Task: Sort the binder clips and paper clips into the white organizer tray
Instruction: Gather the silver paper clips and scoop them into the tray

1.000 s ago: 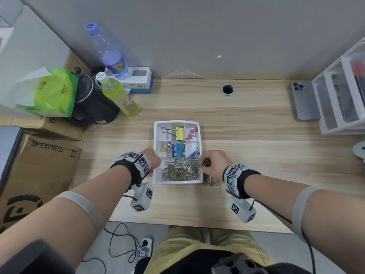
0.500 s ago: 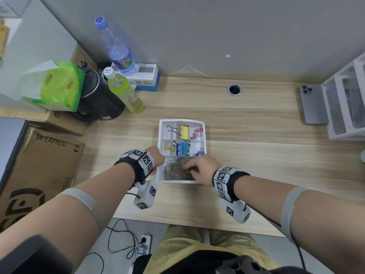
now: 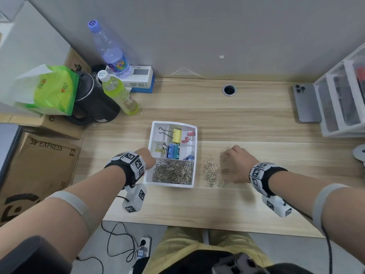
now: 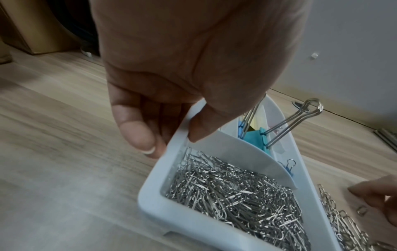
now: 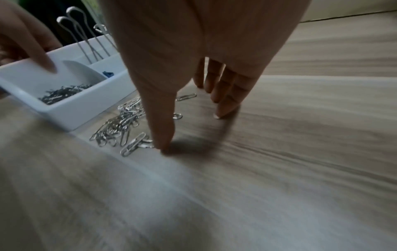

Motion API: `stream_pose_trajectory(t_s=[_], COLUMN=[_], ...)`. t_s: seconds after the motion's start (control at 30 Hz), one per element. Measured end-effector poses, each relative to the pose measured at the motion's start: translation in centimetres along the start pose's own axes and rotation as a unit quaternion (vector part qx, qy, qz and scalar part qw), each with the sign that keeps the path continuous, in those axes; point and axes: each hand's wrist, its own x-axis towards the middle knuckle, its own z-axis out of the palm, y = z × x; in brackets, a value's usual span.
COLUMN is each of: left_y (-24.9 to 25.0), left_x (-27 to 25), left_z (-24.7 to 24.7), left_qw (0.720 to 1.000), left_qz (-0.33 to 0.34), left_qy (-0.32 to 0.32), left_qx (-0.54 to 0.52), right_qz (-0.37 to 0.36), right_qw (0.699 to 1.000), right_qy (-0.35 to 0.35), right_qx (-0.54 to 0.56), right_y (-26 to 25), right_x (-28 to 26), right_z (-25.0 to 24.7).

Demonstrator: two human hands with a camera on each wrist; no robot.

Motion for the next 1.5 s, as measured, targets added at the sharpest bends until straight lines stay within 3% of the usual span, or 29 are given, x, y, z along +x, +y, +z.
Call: stream_pose_trajectory(t_s=[0.2,0.5,0.67,0.77,1.03,1.23,1.5], left_y=[0.2,0.2,0.3,0.4,0.4,0.4,0.3], left_x=[-0.3,-0.7,-0.9,-1.0,-1.1,-1.2,-1.0], left_z=[-0.1,-0.2,-0.2,-0.2,-0.3,-0.3,-0.3], left_qw=[1.0,1.0,1.0,1.0,1.0,0.999,0.999], left_qz=[0.006,0.008,0.011,0.011,0.008,0.013,0.006], left_qy=[-0.005,-0.006,-0.001,-0.006,-0.008,-0.01,-0.022], left_qx=[0.016,0.018,0.028,0.026,0.028,0.037,0.029], right_qz=[-0.049,-0.047,-0.018,-0.014,-0.036,-0.029,-0.035], right_qw=[0.998,0.995,0.997,0.996,0.993,0.996,0.996], right_qy=[-0.022,0.003,-0.075,-0.083,0.005,0.065,0.067], right_qx=[0.041,0.082,-0.024,-0.004,0.113,0.052,0.04], right_y=[-1.2,-1.8,-0.8,-1.2,-3.5,-3.7,-5.5], right_x=[0.6,0.9,-0.2,-0.4,0.8,0.5,1.5], right_z=[1.3,1.1,0.7,1.5,3.1,2.8,4.1])
